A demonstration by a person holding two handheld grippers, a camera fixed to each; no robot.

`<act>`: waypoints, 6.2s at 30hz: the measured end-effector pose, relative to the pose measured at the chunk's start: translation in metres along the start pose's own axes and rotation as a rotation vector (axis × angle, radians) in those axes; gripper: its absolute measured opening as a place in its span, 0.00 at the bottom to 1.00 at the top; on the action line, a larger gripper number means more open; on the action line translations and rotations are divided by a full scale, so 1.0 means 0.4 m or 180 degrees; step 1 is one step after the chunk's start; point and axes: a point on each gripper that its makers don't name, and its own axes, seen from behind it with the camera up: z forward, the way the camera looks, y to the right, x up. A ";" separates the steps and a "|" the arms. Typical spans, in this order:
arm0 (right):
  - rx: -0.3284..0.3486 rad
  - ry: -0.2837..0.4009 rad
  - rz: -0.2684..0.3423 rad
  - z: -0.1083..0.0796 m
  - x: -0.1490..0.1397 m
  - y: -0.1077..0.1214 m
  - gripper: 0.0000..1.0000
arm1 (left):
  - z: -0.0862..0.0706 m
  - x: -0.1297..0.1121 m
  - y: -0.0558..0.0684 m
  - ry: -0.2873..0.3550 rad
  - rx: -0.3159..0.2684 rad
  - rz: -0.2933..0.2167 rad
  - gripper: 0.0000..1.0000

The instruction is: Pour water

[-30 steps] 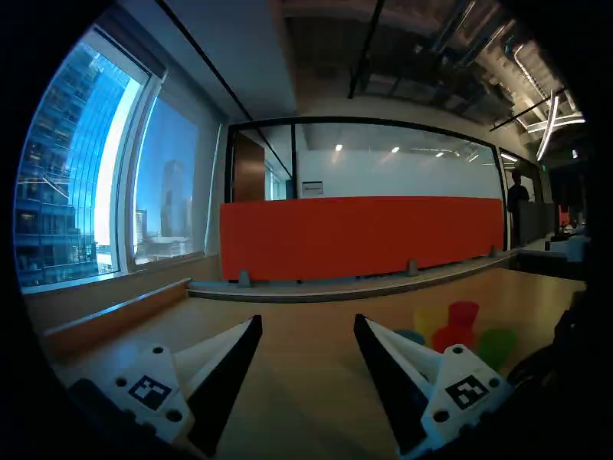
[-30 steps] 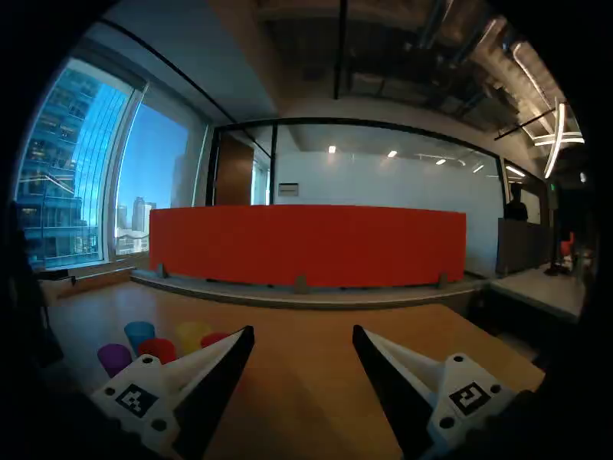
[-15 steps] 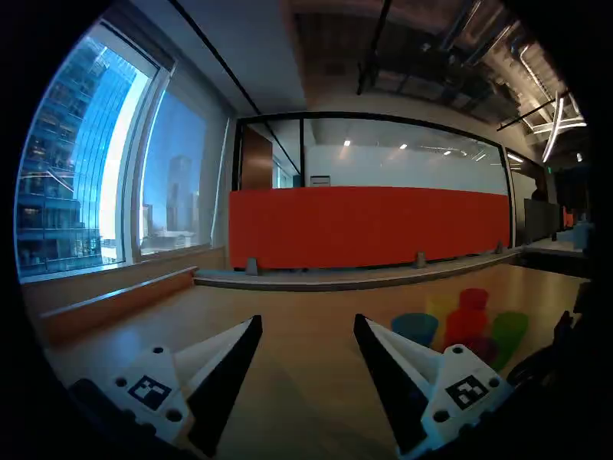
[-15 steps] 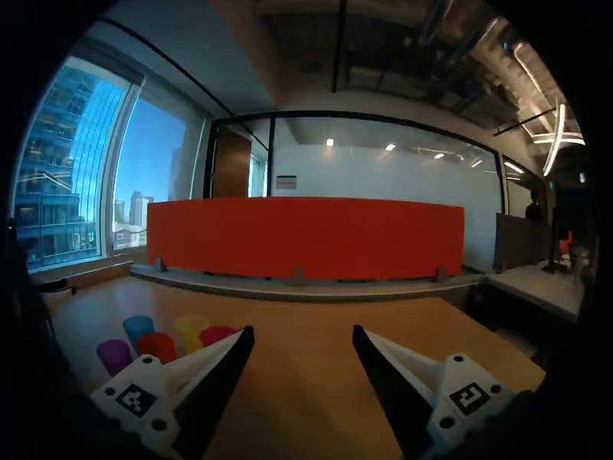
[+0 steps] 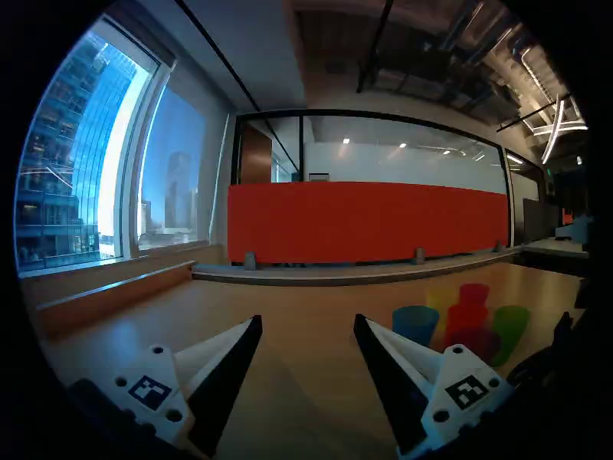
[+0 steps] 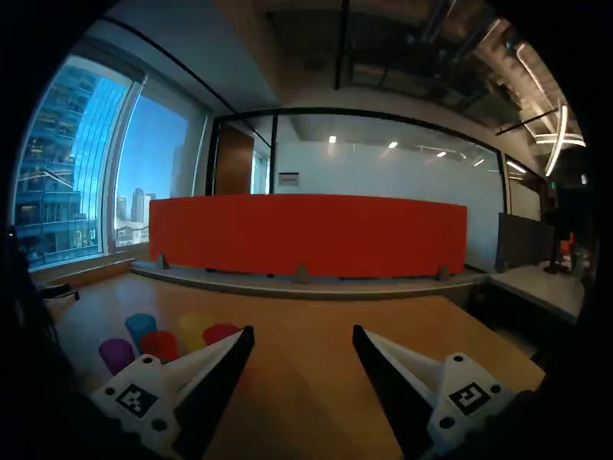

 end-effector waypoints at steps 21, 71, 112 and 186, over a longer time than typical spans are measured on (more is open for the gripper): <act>-0.0004 0.0015 0.0028 -0.007 0.004 0.013 0.99 | 0.006 -0.010 0.010 -0.0030 -0.0047 0.0005 0.89; -0.0130 0.0343 0.0188 0.023 -0.055 0.088 0.99 | 0.006 -0.009 0.011 -0.0034 -0.0047 0.0007 0.98; -0.0268 0.0222 0.0151 0.029 -0.151 0.122 0.99 | 0.007 -0.009 0.010 -0.0033 -0.0047 0.0007 0.98; -0.0289 0.0213 0.0093 0.025 -0.153 0.115 0.99 | 0.006 -0.009 0.011 -0.0033 -0.0047 0.0007 0.98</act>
